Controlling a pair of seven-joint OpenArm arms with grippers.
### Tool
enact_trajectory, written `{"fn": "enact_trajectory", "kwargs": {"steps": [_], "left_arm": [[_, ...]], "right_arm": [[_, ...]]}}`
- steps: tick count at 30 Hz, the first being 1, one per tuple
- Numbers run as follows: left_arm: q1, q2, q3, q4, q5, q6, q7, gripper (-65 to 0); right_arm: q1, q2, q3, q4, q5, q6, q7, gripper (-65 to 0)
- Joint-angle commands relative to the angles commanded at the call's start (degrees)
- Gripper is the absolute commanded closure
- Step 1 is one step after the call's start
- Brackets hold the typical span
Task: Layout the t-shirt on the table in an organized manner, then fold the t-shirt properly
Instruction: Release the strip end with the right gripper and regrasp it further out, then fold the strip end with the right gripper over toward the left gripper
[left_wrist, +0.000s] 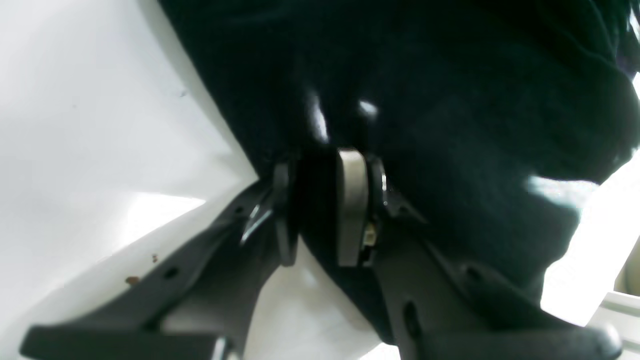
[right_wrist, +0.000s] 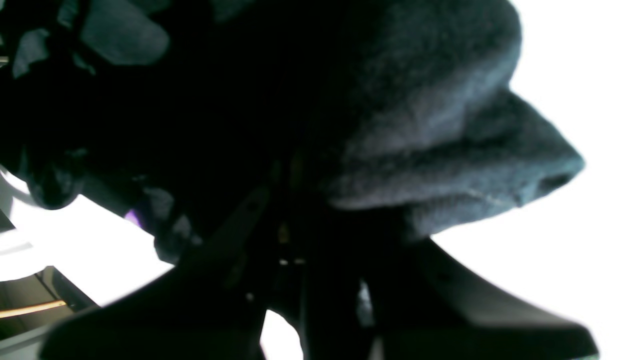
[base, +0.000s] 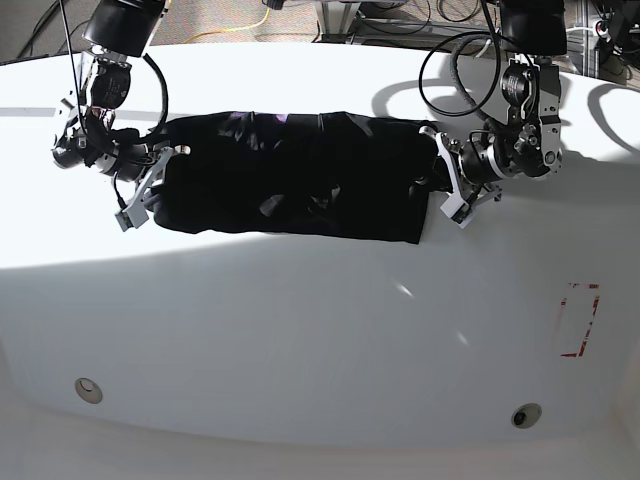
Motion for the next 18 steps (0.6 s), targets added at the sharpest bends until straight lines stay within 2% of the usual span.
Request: {"fn": "enact_trajectory", "kwargs": {"steps": [6, 12, 18], "left_arm": [[0.0, 0.0, 0.0, 0.1, 0.0, 0.0, 0.0, -10.7], [-0.1, 0.0, 0.0, 0.1, 0.0, 0.0, 0.1, -10.7], [0.0, 0.0, 0.0, 0.0, 0.1, 0.0, 0.1, -10.7]], "right_arm": [[0.2, -1.9, -7.3, 7.9, 1.3, 0.0, -1.3, 0.0], [1.9, -4.8, -14.5, 9.8, 1.0, 0.0, -1.3, 0.0], [4.6, -7.9, -20.7, 9.7, 0.9, -3.65, -0.9, 0.0]]}}
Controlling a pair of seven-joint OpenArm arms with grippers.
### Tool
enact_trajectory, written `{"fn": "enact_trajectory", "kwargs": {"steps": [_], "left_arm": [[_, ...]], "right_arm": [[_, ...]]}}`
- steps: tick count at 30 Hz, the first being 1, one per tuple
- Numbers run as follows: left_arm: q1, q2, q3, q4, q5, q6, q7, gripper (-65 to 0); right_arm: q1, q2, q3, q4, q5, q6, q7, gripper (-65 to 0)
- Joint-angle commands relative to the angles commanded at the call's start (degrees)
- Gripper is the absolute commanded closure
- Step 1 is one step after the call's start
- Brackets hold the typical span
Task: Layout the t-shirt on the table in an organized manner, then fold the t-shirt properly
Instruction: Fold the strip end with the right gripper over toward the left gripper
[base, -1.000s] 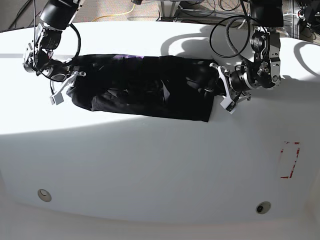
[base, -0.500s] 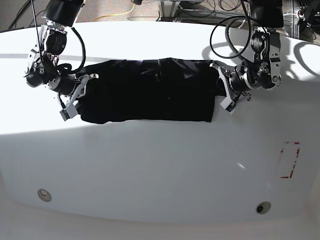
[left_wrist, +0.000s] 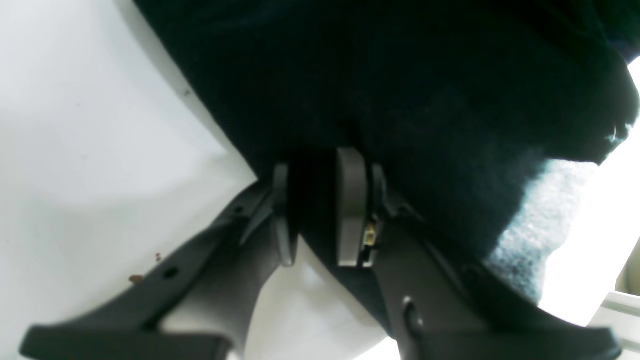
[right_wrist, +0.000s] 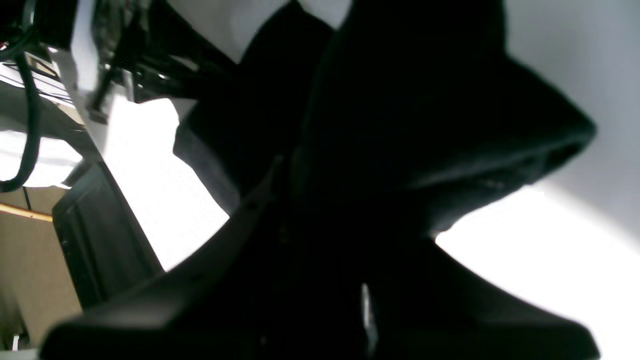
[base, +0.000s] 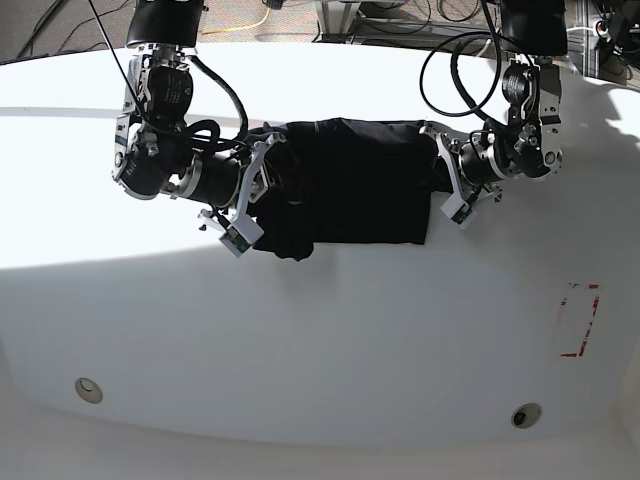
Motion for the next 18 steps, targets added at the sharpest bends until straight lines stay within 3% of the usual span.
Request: {"fn": "enact_trajectory", "kwargs": {"steps": [7, 18], "left_arm": [[0.0, 0.1, 0.0, 0.0, 0.0, 0.0, 0.0, -10.7], [0.0, 0.3, 0.0, 0.1, -0.1, 0.0, 0.0, -10.7]], "right_arm": [[1.7, -3.3, -3.8, -0.3, 0.0, -2.73, 0.1, 0.0], [2.0, -3.4, -12.7, -4.7, -3.4, -2.73, 5.2, 0.0]]}}
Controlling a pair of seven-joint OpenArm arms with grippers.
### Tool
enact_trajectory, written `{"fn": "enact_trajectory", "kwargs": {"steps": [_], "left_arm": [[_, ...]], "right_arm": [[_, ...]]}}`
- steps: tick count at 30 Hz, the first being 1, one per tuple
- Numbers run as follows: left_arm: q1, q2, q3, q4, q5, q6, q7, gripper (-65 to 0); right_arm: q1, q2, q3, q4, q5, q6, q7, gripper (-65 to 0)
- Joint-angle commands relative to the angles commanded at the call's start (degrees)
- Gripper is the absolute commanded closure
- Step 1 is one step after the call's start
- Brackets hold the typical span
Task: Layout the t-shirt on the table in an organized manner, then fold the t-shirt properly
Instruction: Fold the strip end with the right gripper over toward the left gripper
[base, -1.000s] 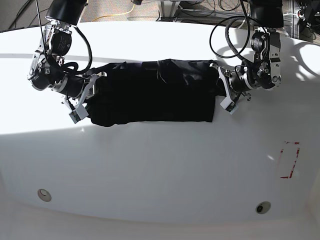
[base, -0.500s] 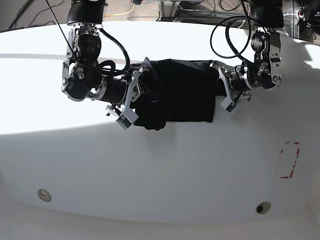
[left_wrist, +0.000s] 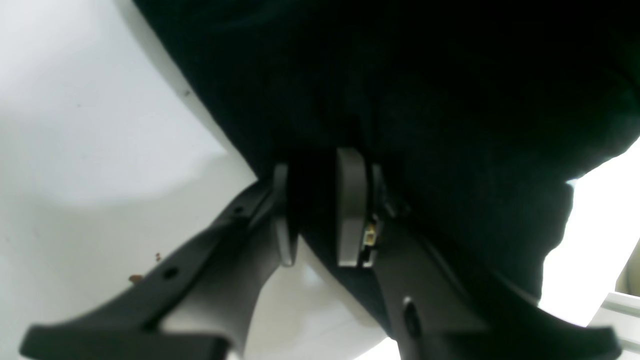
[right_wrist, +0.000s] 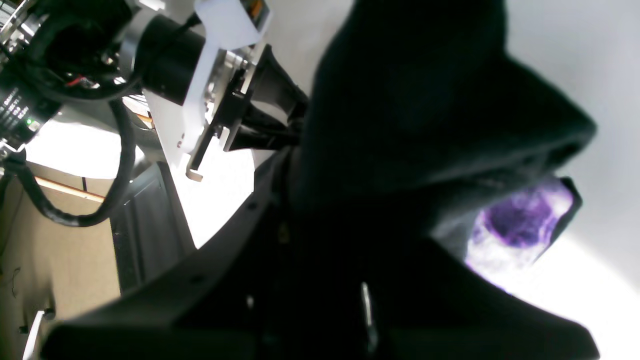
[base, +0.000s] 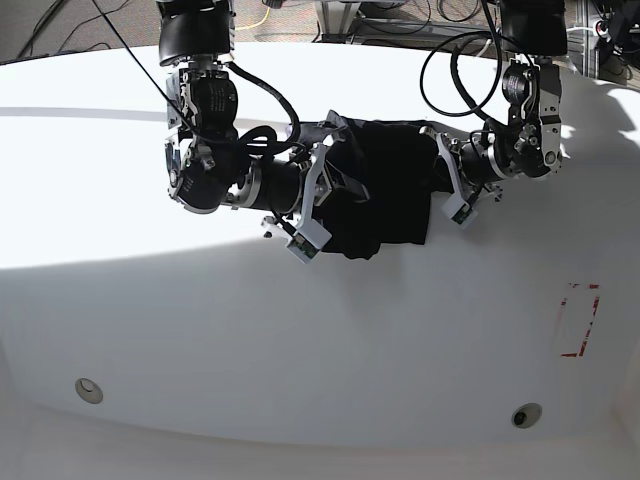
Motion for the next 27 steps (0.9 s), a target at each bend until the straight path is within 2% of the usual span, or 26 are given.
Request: {"fn": "enact_trajectory", "kwargs": {"steps": [4, 6, 13, 16, 20, 23, 27], "left_arm": [[0.0, 0.1, 0.0, 0.0, 0.0, 0.0, 0.0, -10.7], [0.0, 0.1, 0.0, 0.0, 0.0, 0.0, 0.0, -10.7], [0.0, 0.1, 0.0, 0.0, 0.0, 0.0, 0.0, -10.7], [0.0, 0.2, 0.0, 0.0, 0.0, 0.0, 0.0, -10.7], [0.0, 0.2, 0.0, 0.0, 0.0, 0.0, 0.0, -10.7], [0.0, 0.2, 0.0, 0.0, -0.1, 0.0, 0.0, -10.7], [0.0, 0.2, 0.0, 0.4, -0.2, 0.0, 0.0, -10.7]], "right_arm": [[0.5, 0.0, -0.1, -1.4, -0.8, 0.0, 0.2, -0.6], [1.1, 0.0, -0.1, -2.3, -1.0, 0.0, 0.2, -4.0], [3.2, -2.2, -0.2, -5.5, -1.1, 0.0, 0.3, -32.3], [4.0, -2.6, -0.7, -5.7, -1.1, -0.88, 0.3, -38.5], [5.5, -4.4, -3.6, -5.6, -1.1, -3.6, 0.3, -40.7], [6.2, -4.9, -5.3, -5.5, -1.1, -4.75, 0.3, -40.9], [7.4, -4.9, -5.7, -5.6, -1.0, -4.75, 0.3, -40.7]]}}
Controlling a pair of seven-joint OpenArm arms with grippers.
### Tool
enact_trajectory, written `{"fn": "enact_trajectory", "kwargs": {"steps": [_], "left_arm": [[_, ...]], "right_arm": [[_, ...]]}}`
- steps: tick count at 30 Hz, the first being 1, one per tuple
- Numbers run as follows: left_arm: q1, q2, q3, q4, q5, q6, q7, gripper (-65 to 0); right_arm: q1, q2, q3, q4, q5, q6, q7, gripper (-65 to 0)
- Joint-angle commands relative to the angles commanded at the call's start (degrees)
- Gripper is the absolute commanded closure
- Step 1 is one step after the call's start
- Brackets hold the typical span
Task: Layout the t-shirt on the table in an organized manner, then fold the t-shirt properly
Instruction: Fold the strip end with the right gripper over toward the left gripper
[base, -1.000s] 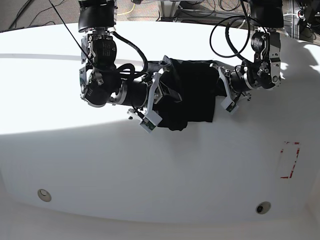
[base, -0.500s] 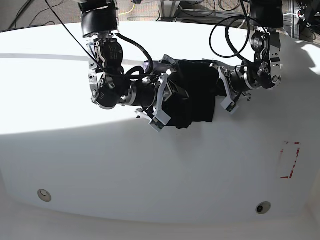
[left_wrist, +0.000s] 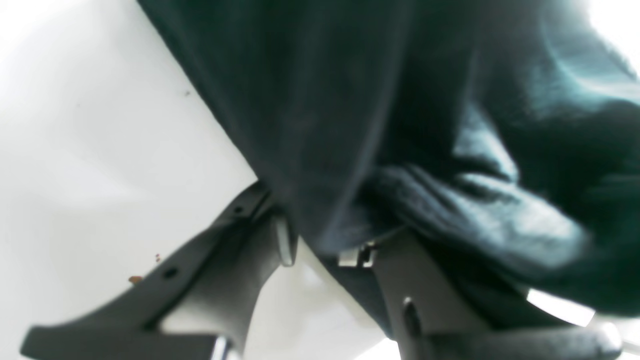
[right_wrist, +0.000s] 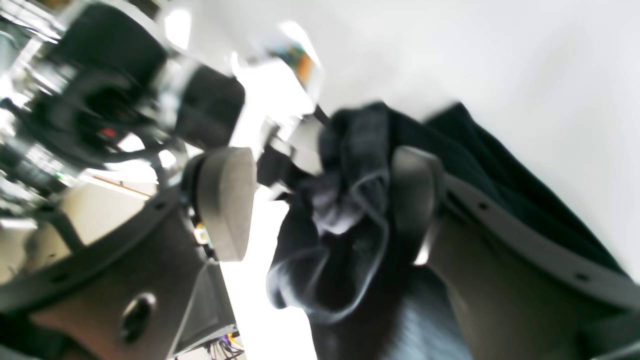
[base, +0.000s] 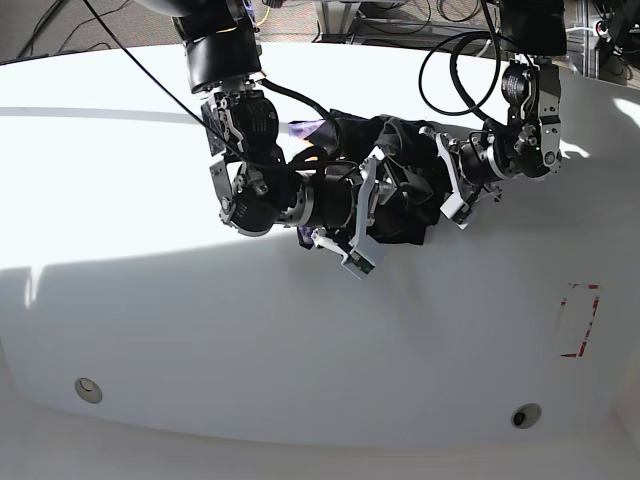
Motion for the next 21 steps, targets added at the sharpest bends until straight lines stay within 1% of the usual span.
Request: {"fn": "enact_trajectory", "kwargs": {"steps": [4, 6, 9, 13, 17, 21], "left_arm": [[-0.1, -0.1, -0.5, 1.7, -0.1, 0.0, 0.0, -10.7], [-0.1, -0.2, -1.8, 4.0, -0.1, 0.0, 0.0, -10.7], [-0.1, -0.4, -3.0, 6.9, -0.1, 0.0, 0.1, -10.7], [-0.2, -0.4, -6.1, 11.2, 0.1, 0.0, 0.1, -10.7], [-1.6, -1.8, -9.4, 14.2, -0.1, 0.0, 0.1, -10.7], [-3.2, -1.9, -13.2, 17.4, -0.1, 0.0, 0.1, -10.7]], "right_arm": [[1.1, 0.4, 0.2, -0.1, -0.1, 0.09, 0.0, -40.4], [1.7, 0.7, 0.2, 0.0, -0.1, 0.09, -0.1, -40.3], [2.1, 2.6, 0.2, 0.3, -0.1, 0.35, -0.1, -40.3], [2.2, 5.5, 0.2, 0.3, -0.1, 0.44, -0.1, -40.3], [2.2, 7.0, 0.2, 0.3, -0.1, 0.53, -0.1, -40.3], [2.1, 8.5, 0.2, 0.3, -0.1, 0.53, -0.1, -40.3]]}}
